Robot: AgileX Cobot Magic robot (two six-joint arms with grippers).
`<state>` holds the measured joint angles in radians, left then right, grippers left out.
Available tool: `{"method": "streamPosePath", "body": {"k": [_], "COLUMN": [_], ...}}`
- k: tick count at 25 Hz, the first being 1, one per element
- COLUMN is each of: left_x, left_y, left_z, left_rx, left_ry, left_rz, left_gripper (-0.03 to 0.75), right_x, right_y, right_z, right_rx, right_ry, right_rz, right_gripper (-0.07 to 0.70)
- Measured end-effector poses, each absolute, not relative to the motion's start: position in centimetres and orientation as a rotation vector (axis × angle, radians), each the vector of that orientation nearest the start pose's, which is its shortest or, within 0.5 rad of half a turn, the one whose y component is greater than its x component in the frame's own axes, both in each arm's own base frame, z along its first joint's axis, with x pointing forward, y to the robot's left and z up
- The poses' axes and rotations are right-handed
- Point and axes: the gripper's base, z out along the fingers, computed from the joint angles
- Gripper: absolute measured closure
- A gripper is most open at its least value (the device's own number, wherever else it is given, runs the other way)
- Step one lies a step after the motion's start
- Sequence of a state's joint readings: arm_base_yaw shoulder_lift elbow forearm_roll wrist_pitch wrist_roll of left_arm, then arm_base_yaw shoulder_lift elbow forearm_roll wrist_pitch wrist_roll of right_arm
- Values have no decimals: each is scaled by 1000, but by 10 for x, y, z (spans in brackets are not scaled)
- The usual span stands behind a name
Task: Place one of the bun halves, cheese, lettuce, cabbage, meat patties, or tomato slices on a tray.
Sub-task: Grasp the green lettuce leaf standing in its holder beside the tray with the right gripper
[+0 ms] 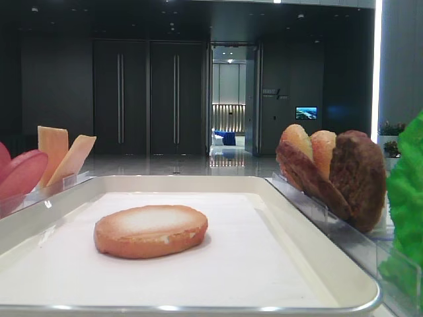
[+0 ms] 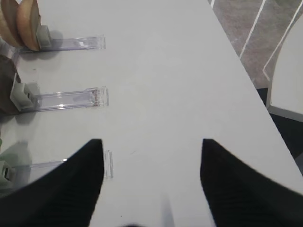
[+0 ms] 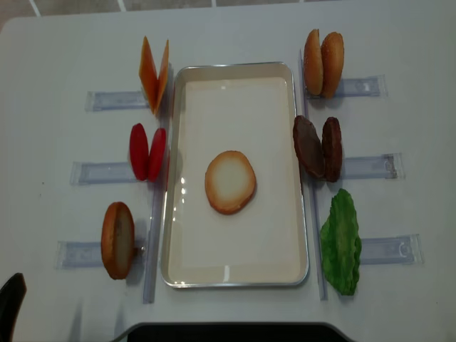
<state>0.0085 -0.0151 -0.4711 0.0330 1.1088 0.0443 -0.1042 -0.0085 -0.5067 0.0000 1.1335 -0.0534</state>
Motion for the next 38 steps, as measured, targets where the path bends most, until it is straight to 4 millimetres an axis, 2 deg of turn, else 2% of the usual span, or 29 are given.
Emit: {"method": "streamPosePath", "body": {"k": [34, 38], "left_x": [-6, -6], "left_y": [3, 3], "left_z": [265, 265], "left_rx": [35, 35], "left_ry": [2106, 2106], "left_rz": [72, 72], "left_gripper": [79, 79], "right_x": [-10, 6], "right_y": [1, -1], "right_z": [273, 275], "right_rx": [65, 83], "right_ry": [2105, 2207], "right_rz": [-88, -74], "right_gripper": [205, 205]}}
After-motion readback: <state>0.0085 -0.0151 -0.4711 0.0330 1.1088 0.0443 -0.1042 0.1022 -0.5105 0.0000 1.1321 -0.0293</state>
